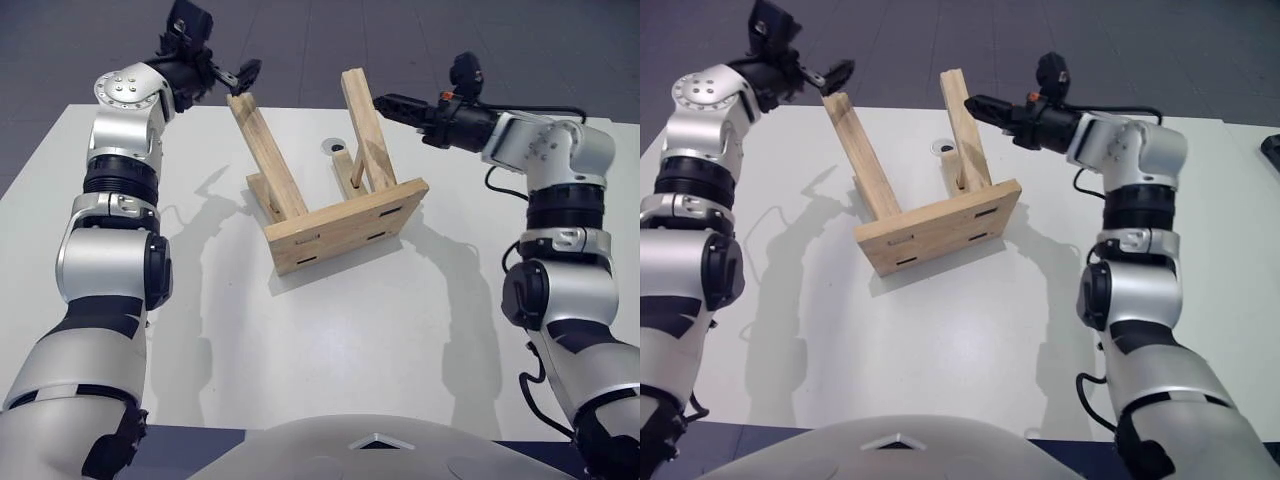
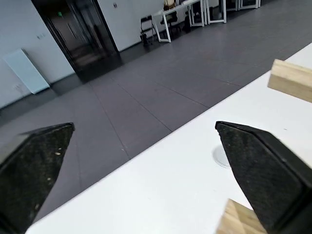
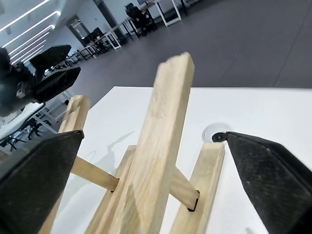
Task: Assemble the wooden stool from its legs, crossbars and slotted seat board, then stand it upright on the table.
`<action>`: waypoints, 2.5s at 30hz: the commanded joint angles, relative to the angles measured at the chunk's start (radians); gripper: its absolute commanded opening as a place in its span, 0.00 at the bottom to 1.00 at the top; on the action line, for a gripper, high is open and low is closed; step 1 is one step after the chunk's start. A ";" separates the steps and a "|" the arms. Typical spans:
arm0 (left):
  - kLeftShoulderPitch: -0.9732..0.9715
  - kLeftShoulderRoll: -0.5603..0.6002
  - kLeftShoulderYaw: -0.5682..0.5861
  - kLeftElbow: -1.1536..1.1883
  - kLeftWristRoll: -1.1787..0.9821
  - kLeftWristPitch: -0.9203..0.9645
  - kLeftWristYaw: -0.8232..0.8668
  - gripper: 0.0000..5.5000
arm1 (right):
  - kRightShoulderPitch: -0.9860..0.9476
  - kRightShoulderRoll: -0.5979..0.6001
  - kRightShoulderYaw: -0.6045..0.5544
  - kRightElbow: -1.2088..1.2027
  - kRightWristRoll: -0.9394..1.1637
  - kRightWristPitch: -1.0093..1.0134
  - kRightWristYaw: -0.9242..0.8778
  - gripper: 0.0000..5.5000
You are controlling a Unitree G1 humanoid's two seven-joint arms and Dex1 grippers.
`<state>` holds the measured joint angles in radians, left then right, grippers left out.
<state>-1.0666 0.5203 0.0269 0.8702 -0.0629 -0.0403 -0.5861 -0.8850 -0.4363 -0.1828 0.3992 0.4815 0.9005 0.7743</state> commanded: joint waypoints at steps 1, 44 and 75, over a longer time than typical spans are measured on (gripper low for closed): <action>0.402 0.124 0.201 -0.843 -0.153 0.249 0.019 0.98 | 0.297 -0.221 0.066 -0.325 -0.097 -0.330 0.235 0.98; 1.057 0.145 0.029 -1.272 -0.399 0.566 -0.138 0.59 | 0.286 -0.163 0.266 0.053 -0.202 -0.686 0.566 0.64; -0.170 -0.011 0.277 -0.422 -0.847 1.266 0.176 0.35 | -0.509 0.226 -0.412 0.093 -0.060 0.551 -0.319 0.35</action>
<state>-0.7166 0.7189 0.2838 0.0403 -0.9248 1.1370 -0.6728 -0.9681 -0.5315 -0.2797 0.2254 0.5233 1.4593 1.0059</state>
